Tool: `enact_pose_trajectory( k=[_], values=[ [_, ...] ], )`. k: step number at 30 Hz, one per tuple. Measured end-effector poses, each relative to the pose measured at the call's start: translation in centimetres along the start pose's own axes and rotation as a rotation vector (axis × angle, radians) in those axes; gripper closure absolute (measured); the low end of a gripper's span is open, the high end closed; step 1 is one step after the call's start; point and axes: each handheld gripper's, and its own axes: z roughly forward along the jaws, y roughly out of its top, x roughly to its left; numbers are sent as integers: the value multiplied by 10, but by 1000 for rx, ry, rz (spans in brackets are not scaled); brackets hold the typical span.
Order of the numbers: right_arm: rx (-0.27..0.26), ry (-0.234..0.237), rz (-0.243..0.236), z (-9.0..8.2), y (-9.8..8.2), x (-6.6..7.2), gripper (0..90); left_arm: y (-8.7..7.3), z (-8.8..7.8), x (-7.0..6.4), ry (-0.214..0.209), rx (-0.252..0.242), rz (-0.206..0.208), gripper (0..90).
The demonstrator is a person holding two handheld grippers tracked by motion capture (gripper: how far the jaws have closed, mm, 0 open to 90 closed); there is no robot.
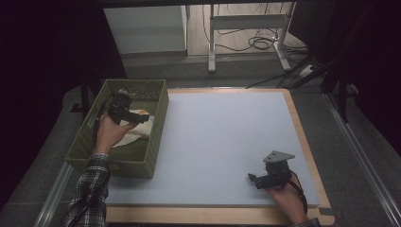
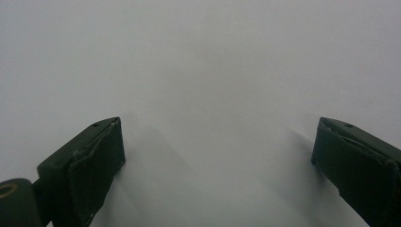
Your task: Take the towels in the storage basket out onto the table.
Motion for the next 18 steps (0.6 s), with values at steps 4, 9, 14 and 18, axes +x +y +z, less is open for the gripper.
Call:
enact_pose_trajectory(
  k=[4, 9, 14, 18],
  values=[
    [0, 0, 0, 0, 0, 0, 32, -2, 12, 10, -2, 40, -14, 28],
    [-1, 0, 0, 0, 0, 0, 32, -2, 23, 19, 16, 90, -32, 27],
    [-1, 1, 0, 0, 0, 0, 32, -3, 35, 32, 34, 143, -54, 21],
    [-1, 1, 0, 0, 0, 0, 33, -5, 43, 43, 45, 200, -87, 20]
  ],
)
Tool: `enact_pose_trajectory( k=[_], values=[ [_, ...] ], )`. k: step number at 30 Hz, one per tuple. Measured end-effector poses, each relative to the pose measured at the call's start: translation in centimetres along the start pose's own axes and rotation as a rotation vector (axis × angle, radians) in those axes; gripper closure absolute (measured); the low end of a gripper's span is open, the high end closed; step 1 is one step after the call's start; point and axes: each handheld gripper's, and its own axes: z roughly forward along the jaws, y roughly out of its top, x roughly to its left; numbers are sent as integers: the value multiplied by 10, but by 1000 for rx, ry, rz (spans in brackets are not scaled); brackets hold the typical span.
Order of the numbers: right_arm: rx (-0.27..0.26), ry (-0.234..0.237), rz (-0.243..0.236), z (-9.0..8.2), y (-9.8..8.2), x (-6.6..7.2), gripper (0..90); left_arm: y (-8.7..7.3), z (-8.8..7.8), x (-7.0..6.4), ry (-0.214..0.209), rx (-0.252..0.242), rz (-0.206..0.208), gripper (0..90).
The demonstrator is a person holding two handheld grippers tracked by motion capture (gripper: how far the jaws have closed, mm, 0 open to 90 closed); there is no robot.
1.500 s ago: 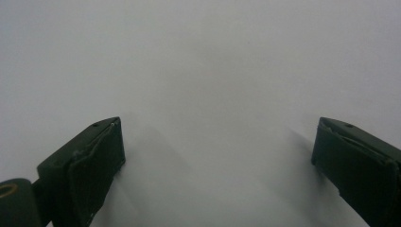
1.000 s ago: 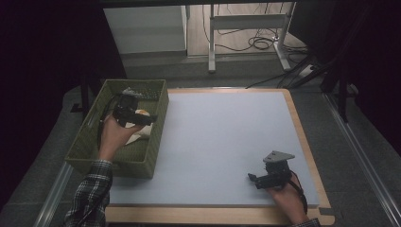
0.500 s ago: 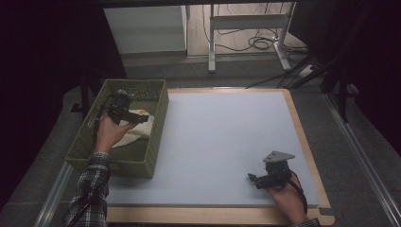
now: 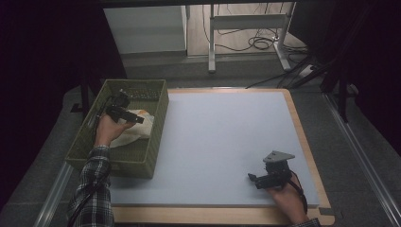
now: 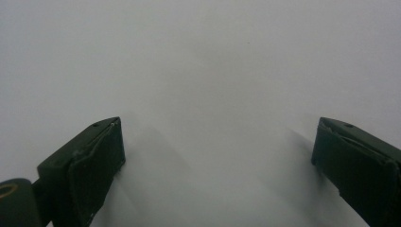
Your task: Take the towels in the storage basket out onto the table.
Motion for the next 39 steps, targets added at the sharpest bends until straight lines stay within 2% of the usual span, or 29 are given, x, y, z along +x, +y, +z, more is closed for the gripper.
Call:
enact_pose_trajectory(
  k=[5, 9, 12, 15, 16, 18, 21, 23, 25, 26, 30, 33, 35, 39],
  values=[
    [0, 0, 0, 0, 0, 0, 33, 2, 13, 7, 19, 72, -10, 23],
    [0, 0, 0, 0, 0, 0, 32, 3, 27, 8, 9, 153, -24, 23],
    [0, 0, 0, 0, 0, 0, 33, 2, 36, 11, -8, 187, -45, 30],
    [0, 0, 0, 0, 0, 0, 33, 1, 42, 14, -42, 226, -60, 60],
    [0, 0, 0, 0, 0, 0, 33, 0, 43, 14, -46, 233, -68, 100],
    [0, 0, 0, 0, 0, 0, 33, 0, 42, 14, -35, 243, -64, 147],
    [0, 0, 0, 0, 0, 0, 32, -2, 37, 12, -26, 244, -44, 336],
    [0, 0, 0, 0, 0, 0, 33, -3, 36, 10, -59, 236, -36, 498],
    [0, 0, 0, 0, 0, 0, 32, -3, 33, 8, -48, 244, -19, 599],
    [0, 0, 0, 0, 0, 0, 32, -3, 32, 7, -45, 249, -15, 705],
    [0, 0, 0, 0, 0, 0, 33, -2, 29, 8, -57, 244, -23, 771],
    [0, 0, 0, 0, 0, 0, 33, -3, 23, 10, -68, 222, -44, 776],
    [0, 0, 0, 0, 0, 0, 33, -3, 16, 10, -59, 185, -48, 776],
    [0, 0, 0, 0, 0, 0, 33, -5, -2, 10, -77, 122, -48, 774]
  ],
)
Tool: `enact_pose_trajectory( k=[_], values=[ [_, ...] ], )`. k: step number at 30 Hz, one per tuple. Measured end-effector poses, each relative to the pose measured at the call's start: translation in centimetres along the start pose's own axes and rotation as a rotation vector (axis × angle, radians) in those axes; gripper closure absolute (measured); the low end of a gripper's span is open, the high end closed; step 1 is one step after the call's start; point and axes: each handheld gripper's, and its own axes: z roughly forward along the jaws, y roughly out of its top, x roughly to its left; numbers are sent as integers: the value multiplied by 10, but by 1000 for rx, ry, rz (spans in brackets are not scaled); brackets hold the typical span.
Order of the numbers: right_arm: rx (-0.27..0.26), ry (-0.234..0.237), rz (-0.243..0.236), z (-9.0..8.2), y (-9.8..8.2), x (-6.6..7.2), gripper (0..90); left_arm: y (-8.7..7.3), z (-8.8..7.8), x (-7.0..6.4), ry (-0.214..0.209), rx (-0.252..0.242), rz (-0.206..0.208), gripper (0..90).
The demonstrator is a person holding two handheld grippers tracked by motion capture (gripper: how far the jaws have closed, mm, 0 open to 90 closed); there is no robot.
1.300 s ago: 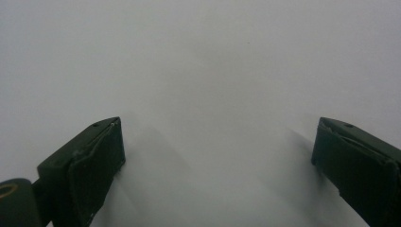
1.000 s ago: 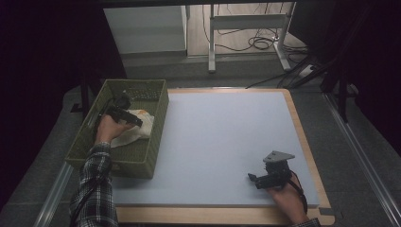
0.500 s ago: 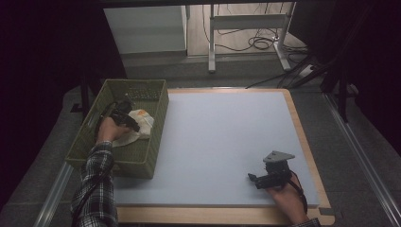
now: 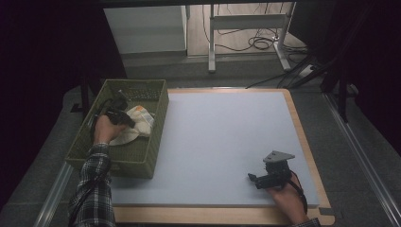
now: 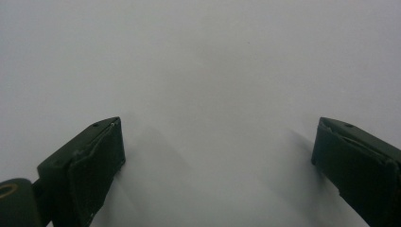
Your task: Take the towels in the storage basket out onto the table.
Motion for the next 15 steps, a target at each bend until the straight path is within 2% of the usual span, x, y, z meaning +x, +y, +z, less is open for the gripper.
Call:
enact_pose_trajectory(
  k=[5, 15],
  values=[
    [0, 0, 0, 0, 0, 0, 33, -8, -21, -1, -10, -72, -5, 771],
    [1, -1, 0, 0, 0, 0, 33, -28, -64, -3, -36, -214, 19, 767]
  ],
)
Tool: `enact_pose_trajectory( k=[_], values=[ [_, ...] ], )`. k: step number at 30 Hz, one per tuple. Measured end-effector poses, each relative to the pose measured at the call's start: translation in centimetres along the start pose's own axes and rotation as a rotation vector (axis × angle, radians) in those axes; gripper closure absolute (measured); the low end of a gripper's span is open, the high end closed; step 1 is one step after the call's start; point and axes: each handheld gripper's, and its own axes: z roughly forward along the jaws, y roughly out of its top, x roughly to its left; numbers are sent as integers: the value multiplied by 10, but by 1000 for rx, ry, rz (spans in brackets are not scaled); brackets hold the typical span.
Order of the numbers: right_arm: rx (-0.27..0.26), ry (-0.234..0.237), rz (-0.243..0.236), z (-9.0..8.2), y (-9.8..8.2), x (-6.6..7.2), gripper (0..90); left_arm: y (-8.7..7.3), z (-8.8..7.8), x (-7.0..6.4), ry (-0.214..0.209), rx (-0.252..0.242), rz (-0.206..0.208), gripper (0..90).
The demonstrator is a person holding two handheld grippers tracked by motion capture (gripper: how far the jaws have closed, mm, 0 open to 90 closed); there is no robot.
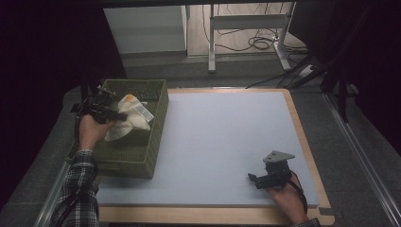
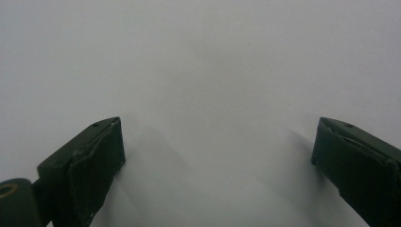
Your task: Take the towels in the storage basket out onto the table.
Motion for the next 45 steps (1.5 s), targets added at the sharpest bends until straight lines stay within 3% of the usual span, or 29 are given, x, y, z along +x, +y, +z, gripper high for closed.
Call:
enact_pose_trajectory(
  k=[5, 12, 21, 36, 45],
  values=[
    [0, 0, 0, 0, 0, 0, 32, -3, -20, -4, 3, -61, 22, 765],
    [0, 0, 0, 0, 0, 0, 33, -4, -41, -14, -3, -106, 58, 763],
    [0, 0, 0, 0, 0, 0, 32, 2, -63, -38, -34, -156, 127, 759],
    [0, 0, 0, 0, 0, 0, 32, 22, -56, -93, -89, -170, 251, 745],
    [0, 0, 0, 0, 0, 0, 32, 38, -45, -125, -122, -161, 298, 744]
  ],
)
